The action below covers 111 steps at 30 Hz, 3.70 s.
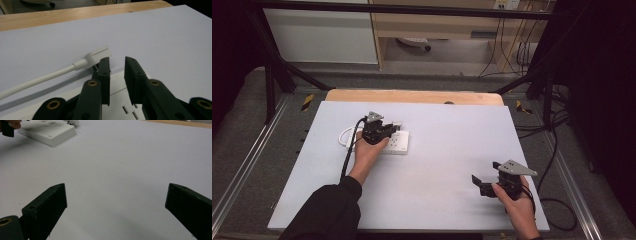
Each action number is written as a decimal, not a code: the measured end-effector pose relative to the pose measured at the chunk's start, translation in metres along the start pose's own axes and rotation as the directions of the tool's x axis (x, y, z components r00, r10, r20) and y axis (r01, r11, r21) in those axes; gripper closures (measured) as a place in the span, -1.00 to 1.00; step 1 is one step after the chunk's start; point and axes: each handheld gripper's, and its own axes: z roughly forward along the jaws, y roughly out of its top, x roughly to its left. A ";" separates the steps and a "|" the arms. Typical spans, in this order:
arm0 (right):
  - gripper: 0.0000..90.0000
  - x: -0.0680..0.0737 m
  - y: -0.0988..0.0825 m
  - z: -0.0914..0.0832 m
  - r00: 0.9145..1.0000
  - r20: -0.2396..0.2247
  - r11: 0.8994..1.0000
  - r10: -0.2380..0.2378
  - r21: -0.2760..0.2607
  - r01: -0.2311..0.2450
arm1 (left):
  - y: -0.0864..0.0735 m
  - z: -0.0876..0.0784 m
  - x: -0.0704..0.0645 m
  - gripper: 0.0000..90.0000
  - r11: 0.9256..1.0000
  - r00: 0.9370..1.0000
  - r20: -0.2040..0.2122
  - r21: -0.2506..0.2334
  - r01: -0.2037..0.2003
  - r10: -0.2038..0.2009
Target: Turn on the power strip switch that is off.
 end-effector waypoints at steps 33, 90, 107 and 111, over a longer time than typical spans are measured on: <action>-0.91 0.000 0.000 0.001 1.000 -0.006 1.000 -0.003 0.006 0.003 | 0.005 -0.043 -0.013 -0.56 1.000 0.998 0.066 -0.019 0.009 -0.007; -0.92 0.001 -0.001 0.002 1.000 -0.007 1.000 0.003 0.017 -0.003 | -0.090 -0.194 0.025 -0.81 0.990 0.996 0.018 -0.112 0.090 -0.089; -0.93 -0.002 -0.003 0.004 1.000 0.019 0.999 0.003 0.037 -0.004 | -0.122 -0.197 -0.005 -0.82 1.000 0.998 0.067 -0.010 0.008 -0.007; -0.93 -0.004 -0.005 0.007 0.998 0.056 0.997 0.003 0.079 -0.007 | -0.131 -0.200 -0.005 -0.82 1.000 0.998 0.068 0.018 -0.006 0.005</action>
